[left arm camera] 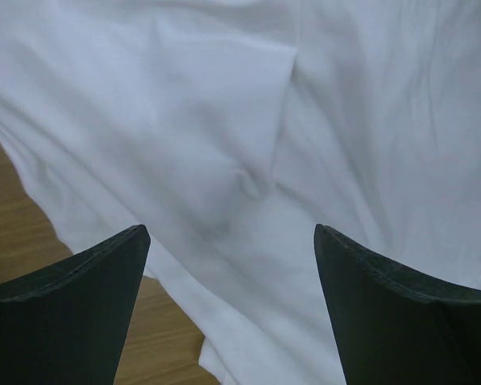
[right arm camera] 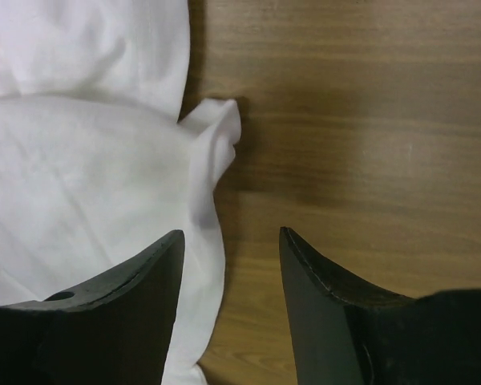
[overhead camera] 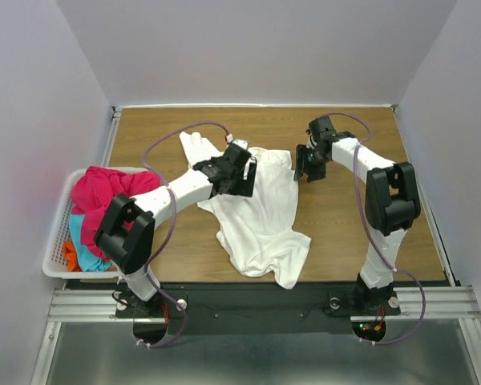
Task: Fold and stack the t-shirts
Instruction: Flatten the tshirt out
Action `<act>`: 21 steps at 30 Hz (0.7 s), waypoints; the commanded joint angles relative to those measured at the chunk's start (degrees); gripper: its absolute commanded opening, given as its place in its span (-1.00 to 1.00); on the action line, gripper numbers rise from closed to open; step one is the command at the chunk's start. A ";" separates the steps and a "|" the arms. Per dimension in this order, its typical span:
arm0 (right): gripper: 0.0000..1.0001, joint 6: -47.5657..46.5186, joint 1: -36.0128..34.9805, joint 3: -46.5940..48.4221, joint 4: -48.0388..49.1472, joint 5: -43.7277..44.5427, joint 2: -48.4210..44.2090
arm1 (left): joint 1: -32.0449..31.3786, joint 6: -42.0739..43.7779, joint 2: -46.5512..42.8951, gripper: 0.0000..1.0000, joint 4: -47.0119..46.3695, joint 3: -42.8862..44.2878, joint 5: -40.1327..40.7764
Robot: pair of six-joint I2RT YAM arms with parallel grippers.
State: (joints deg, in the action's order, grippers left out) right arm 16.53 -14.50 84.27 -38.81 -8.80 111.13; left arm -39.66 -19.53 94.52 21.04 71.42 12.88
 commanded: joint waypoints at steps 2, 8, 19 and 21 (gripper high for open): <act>0.13 -0.72 -0.44 3.97 6.02 -3.76 4.09 | -0.33 -3.76 1.72 0.86 -1.87 -4.61 -2.34; -0.39 1.04 -0.53 0.73 8.66 -9.48 5.76 | 0.81 -4.20 6.72 0.65 -4.60 -6.82 -1.02; -0.99 2.71 -0.44 -10.60 5.59 -0.09 -20.23 | 12.31 0.36 21.13 -0.26 -1.97 4.33 0.38; -0.99 3.59 -0.53 -12.19 3.57 -2.17 -25.95 | 13.90 2.03 22.80 -0.26 -0.30 8.99 1.00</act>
State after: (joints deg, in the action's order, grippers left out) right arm 18.44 -14.68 73.06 -33.91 -13.15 95.94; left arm -29.45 -20.75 112.73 16.58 76.47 11.38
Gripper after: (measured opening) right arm 0.023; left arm 0.374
